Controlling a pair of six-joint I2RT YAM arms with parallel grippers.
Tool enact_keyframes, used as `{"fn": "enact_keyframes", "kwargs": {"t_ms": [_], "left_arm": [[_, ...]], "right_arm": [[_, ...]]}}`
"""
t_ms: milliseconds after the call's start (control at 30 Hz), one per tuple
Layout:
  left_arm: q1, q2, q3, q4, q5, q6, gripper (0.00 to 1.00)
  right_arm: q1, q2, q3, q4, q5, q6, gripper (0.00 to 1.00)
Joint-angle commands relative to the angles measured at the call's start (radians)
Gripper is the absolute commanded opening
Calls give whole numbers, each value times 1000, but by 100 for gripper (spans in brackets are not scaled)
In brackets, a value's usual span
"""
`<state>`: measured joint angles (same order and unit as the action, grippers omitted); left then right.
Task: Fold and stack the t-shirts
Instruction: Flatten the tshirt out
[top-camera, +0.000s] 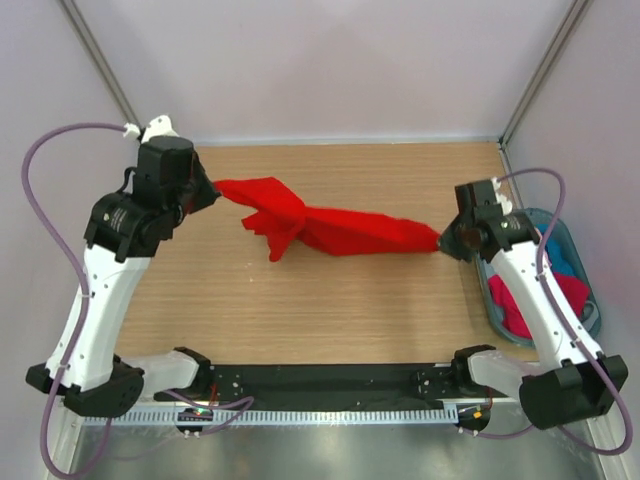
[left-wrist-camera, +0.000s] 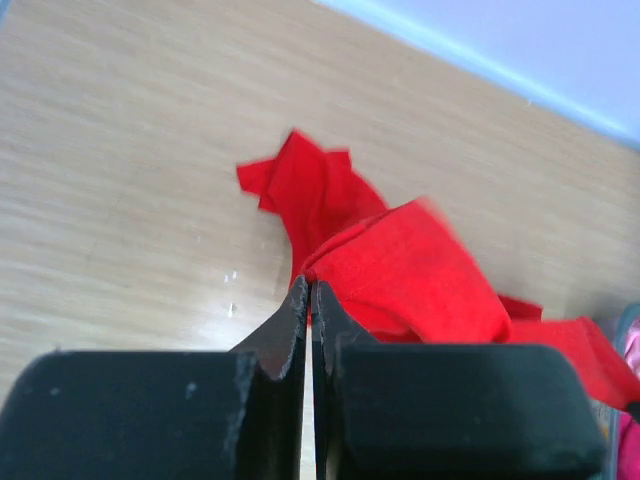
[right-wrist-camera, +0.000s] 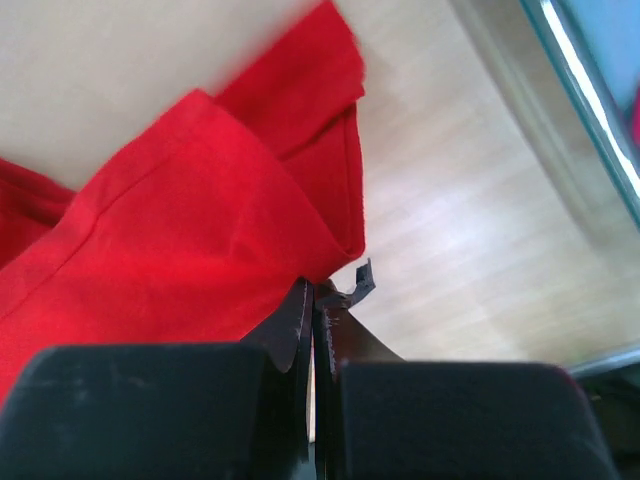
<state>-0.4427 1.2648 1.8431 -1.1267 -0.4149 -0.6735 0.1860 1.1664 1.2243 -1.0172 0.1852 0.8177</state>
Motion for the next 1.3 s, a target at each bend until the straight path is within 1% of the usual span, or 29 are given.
{"fn": "enact_keyframes", "kwargs": {"t_ms": [0, 33, 67, 100, 133, 167, 200, 267, 333, 367, 400, 467, 500, 600, 700, 733, 800, 900, 933, 967, 1000, 1100, 1267], "left_arm": [[4, -50, -184, -38, 51, -44, 0], [4, -82, -355, 0, 144, -66, 0], [2, -156, -440, 22, 190, -93, 0], [2, -194, -517, 39, 220, -153, 0], [2, -231, -604, 73, 267, -182, 0], [4, -305, -734, 91, 286, -204, 0], [2, -332, -793, 111, 298, -239, 0], [6, -382, -898, 122, 329, -258, 0], [6, -384, -929, 131, 344, -264, 0], [6, -363, -939, 133, 353, -262, 3], [6, -349, -938, 131, 353, -255, 14], [4, -300, -908, 119, 361, -245, 25], [6, -286, -894, 111, 366, -241, 34], [4, -230, -852, 114, 404, -221, 52], [4, -202, -823, 105, 409, -213, 59], [4, -194, -821, 107, 441, -213, 60], [4, -194, -831, 114, 459, -216, 63], [6, -200, -890, 154, 533, -257, 65], [4, -203, -927, 171, 580, -267, 65], [6, -203, -946, 188, 596, -270, 66], [6, -202, -956, 206, 602, -274, 67], [21, -182, -986, 219, 600, -258, 70], [73, -174, -1027, 234, 634, -232, 72]], "right_arm": [[-3, -110, -240, -110, -23, -11, 1], [-5, -134, -287, -122, -21, -17, 1], [-5, -146, -317, -144, -3, -25, 1], [-6, -160, -342, -176, 34, -35, 4], [-5, -168, -347, -219, 45, -40, 6], [-6, -180, -351, -227, 46, -45, 14], [-5, -192, -350, -228, 49, -46, 20], [-5, -203, -330, -213, 43, -40, 31], [-5, -154, -296, -178, 40, -31, 34], [-5, -133, -289, -161, 36, -28, 35], [-5, -102, -278, -141, 31, -25, 36], [-3, -16, -264, -97, 16, 6, 36], [-5, 7, -264, -69, 8, 18, 36], [-3, 88, -273, -34, -26, 87, 36], [-2, 140, -304, 15, -46, 136, 37], [-3, 151, -315, 38, -52, 136, 39], [3, 200, -333, 68, -58, 146, 39], [18, 255, -322, 42, -69, 204, 40], [33, 262, -319, 32, -69, 228, 40], [41, 265, -315, 22, -69, 253, 42], [49, 265, -313, 10, -70, 297, 44], [93, 279, -315, 9, -70, 354, 47], [150, 404, -278, -9, -49, 399, 49]]}}
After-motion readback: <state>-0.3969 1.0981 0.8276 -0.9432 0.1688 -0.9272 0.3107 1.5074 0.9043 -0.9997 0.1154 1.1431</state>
